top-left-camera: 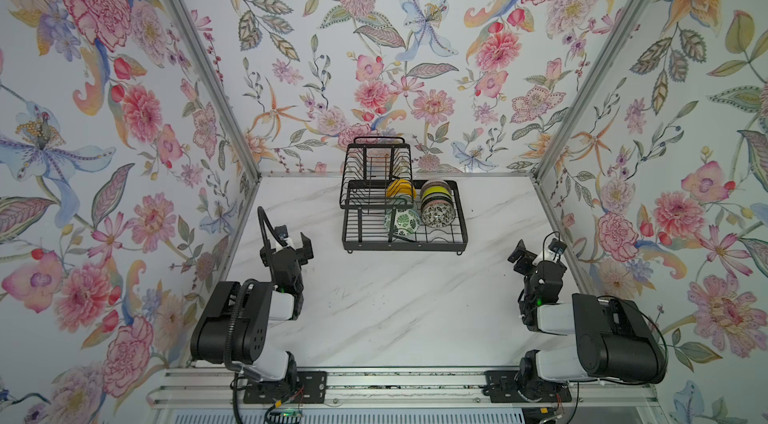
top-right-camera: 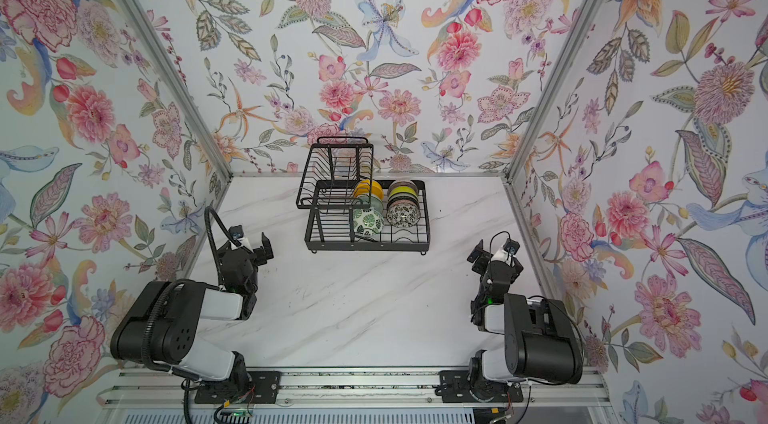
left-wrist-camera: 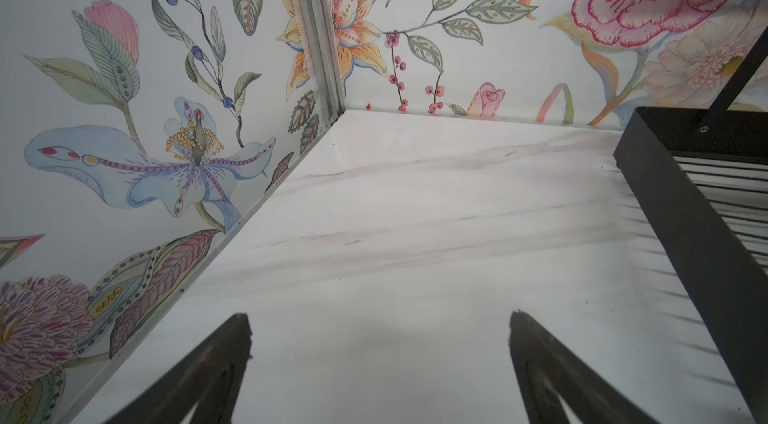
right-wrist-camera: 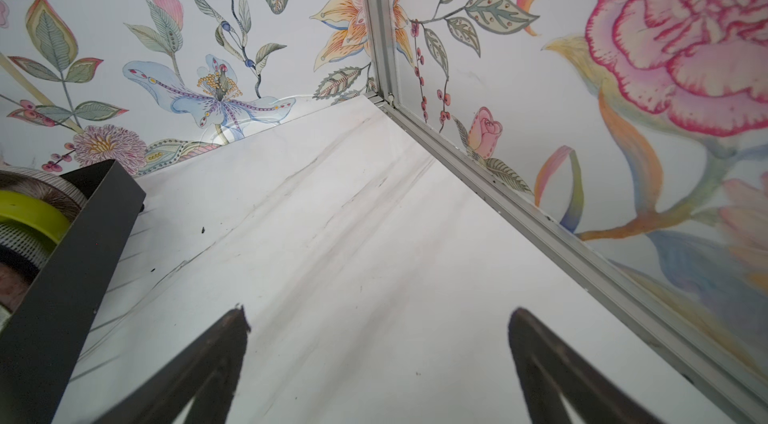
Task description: Load the bowls into the dish rack
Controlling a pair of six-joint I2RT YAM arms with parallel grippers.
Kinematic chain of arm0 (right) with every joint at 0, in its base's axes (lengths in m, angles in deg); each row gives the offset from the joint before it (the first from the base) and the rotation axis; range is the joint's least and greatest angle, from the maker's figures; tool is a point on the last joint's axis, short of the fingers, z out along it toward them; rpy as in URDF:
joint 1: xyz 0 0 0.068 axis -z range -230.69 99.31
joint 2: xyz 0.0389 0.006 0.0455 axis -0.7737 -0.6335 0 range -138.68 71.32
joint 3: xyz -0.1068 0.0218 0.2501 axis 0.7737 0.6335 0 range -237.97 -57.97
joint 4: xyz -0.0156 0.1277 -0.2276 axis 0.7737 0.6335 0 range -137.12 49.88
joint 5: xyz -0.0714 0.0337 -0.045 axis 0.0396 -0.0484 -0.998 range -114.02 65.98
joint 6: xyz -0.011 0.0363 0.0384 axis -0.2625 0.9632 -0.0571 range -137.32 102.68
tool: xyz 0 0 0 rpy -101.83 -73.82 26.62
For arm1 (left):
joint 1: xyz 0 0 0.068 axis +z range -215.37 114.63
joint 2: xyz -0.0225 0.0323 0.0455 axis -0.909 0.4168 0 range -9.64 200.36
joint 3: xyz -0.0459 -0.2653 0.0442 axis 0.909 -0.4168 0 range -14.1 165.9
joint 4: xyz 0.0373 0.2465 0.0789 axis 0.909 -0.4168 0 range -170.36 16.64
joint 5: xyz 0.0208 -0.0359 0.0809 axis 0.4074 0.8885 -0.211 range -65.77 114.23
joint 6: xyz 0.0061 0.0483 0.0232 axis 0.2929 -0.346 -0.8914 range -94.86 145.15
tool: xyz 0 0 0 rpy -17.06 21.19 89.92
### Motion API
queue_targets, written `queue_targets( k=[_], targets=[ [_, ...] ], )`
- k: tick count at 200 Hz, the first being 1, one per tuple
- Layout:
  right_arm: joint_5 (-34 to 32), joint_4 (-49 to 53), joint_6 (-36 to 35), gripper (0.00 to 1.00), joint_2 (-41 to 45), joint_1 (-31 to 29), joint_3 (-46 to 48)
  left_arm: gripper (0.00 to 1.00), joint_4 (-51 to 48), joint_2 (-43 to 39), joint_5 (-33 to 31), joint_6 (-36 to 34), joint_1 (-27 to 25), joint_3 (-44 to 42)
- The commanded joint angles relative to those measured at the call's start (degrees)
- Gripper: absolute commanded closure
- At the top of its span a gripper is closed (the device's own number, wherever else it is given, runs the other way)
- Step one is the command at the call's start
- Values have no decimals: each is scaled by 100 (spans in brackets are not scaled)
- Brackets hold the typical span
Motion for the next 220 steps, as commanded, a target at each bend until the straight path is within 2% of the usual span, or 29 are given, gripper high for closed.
queue_targets(
  k=[1, 6, 17, 28, 45, 61, 94, 220],
  targets=[
    [491, -999, -540, 1, -650, -192, -68, 1, 419, 60, 94, -103, -29, -74],
    [496, -897, -675, 1, -584, -308, -108, 1, 429, 60, 103, -103, -29, -74],
    [270, 128, -886, 1, -326, -560, -390, 1, 421, 63, 113, -103, -26, -74],
    [664, -3, -919, 1, -550, -411, -496, 1, 424, 66, 105, -104, -29, -74],
    [669, 357, -873, 1, -417, -389, -554, 1, 421, 64, 114, -105, -28, -76],
    [663, 172, -852, 1, -517, -370, -556, 1, 414, 61, 109, -103, -30, -75],
    [1017, 491, -716, 1, -481, -176, -674, 1, 407, 61, 101, -104, -29, -75],
    [1040, 525, -697, 1, -494, -157, -723, 1, 412, 64, 104, -103, -29, -65]
  ],
)
